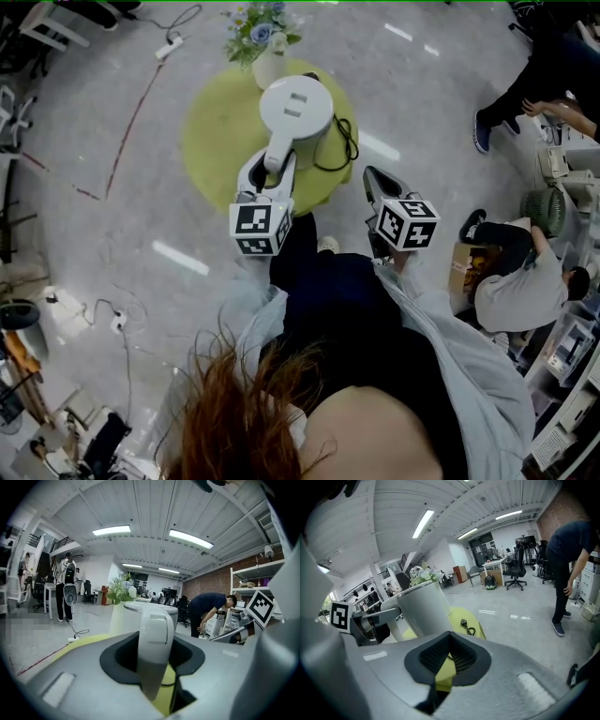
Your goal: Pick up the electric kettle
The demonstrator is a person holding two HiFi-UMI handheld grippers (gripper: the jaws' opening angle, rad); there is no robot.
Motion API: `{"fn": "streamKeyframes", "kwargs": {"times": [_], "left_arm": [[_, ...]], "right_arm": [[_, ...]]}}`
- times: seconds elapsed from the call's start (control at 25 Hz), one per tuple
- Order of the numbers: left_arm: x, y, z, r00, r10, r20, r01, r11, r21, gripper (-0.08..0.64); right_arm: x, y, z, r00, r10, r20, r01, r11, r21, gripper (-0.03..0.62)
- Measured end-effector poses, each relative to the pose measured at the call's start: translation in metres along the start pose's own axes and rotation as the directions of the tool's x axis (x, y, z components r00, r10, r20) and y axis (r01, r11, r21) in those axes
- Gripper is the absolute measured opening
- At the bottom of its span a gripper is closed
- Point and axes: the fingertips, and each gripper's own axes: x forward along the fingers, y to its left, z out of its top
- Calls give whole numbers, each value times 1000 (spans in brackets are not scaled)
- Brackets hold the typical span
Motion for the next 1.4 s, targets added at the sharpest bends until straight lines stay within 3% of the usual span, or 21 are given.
{"fn": "streamKeyframes", "kwargs": {"times": [0.2,0.6,0.72,0.92,1.16,1.4], "left_arm": [[4,8,10,1000,4,23,-4,1000,8,161],[22,36,42,995,10,98,-2,996,-85,156],[28,36,49,994,3,107,5,998,-68,156],[34,20,56,994,-49,101,47,999,23,155],[31,18,65,989,-65,131,69,997,-28,156],[22,14,66,989,-65,133,69,997,-26,156]], "right_arm": [[0,-4,6,1000,-18,17,18,1000,24,2],[-6,-7,0,998,-56,20,55,998,42,2],[-12,-13,4,996,-81,36,79,995,56,2],[-20,-26,2,992,-113,49,109,991,72,2],[-13,-19,7,995,-88,52,85,995,57,2],[-9,-13,12,996,-64,57,62,997,41,2]]}}
